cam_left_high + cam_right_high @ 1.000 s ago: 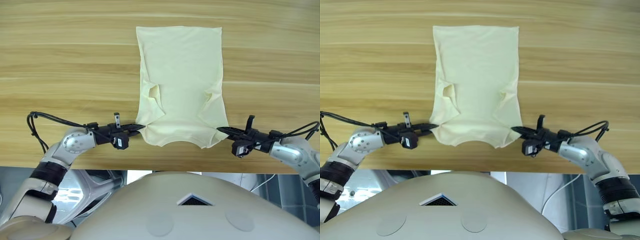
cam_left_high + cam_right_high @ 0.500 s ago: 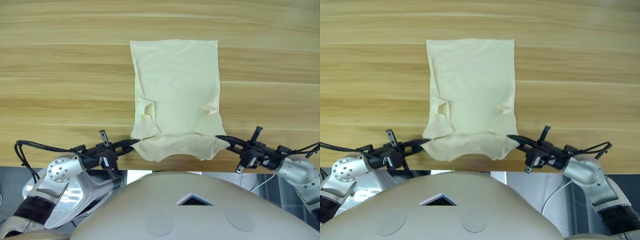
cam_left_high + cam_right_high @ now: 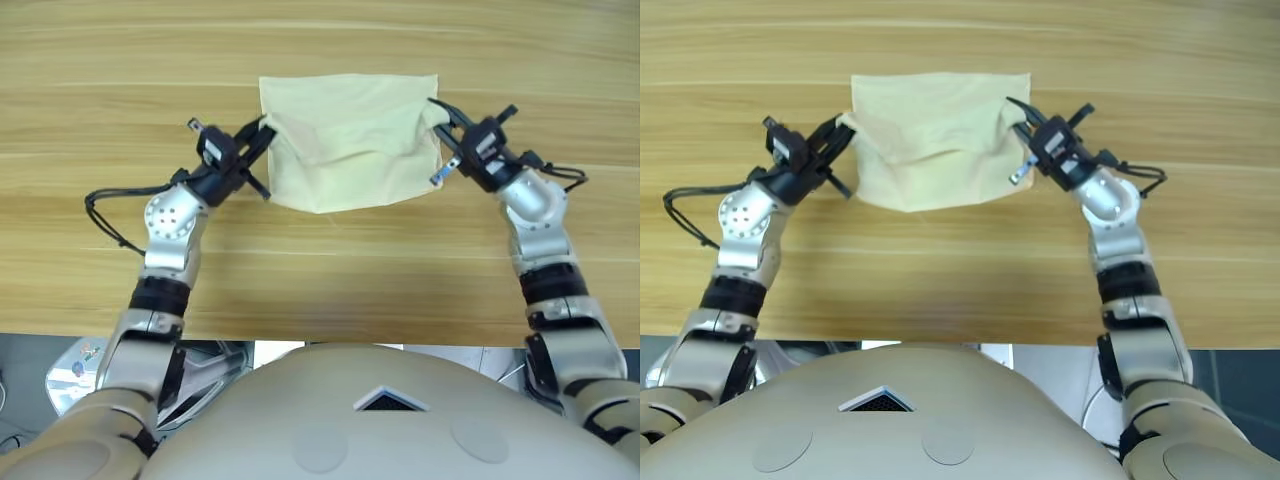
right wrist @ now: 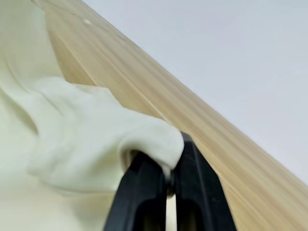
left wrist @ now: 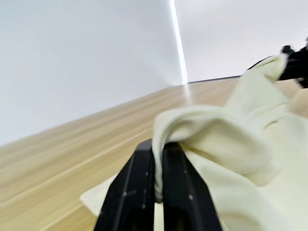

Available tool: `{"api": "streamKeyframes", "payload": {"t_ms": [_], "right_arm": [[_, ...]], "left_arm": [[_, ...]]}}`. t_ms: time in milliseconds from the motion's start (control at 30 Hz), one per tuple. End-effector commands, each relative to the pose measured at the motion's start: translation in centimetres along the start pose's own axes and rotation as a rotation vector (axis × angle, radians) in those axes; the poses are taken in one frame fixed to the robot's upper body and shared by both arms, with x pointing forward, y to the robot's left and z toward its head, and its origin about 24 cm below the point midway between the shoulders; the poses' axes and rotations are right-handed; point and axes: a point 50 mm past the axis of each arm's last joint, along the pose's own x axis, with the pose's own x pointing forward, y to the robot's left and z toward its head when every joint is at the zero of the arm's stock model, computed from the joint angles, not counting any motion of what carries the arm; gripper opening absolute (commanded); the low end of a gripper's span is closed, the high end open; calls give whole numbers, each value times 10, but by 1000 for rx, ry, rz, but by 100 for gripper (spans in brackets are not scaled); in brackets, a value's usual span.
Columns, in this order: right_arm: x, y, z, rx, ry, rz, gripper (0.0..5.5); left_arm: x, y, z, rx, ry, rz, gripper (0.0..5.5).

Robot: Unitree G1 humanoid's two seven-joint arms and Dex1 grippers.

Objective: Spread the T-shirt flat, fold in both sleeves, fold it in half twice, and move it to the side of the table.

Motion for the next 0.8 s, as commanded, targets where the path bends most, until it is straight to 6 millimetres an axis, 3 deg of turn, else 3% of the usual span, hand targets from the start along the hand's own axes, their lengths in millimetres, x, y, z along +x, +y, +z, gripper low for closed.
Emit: {"api": "streamKeyframes", "payload": {"t_ms": [33,200,233,367,567,667,800], "right_arm": [[23,-11,-7,-19,66,-65,1],[47,-13,-19,-8,188,-117,1],[51,-12,-20,1,209,-129,37],[64,-10,-24,8,289,-155,97],[77,-13,-21,51,355,-237,206],[80,-25,-18,139,367,-347,254],[75,-37,-21,262,376,-507,325]], "left_arm": [[17,14,-11,-12,88,104,2],[41,23,-24,-46,196,198,2],[44,22,-26,-51,215,205,37],[55,20,-32,-88,271,223,94],[72,21,-22,-138,240,228,192],[70,33,-23,-210,274,337,234],[51,53,-34,-354,336,560,296]]}}
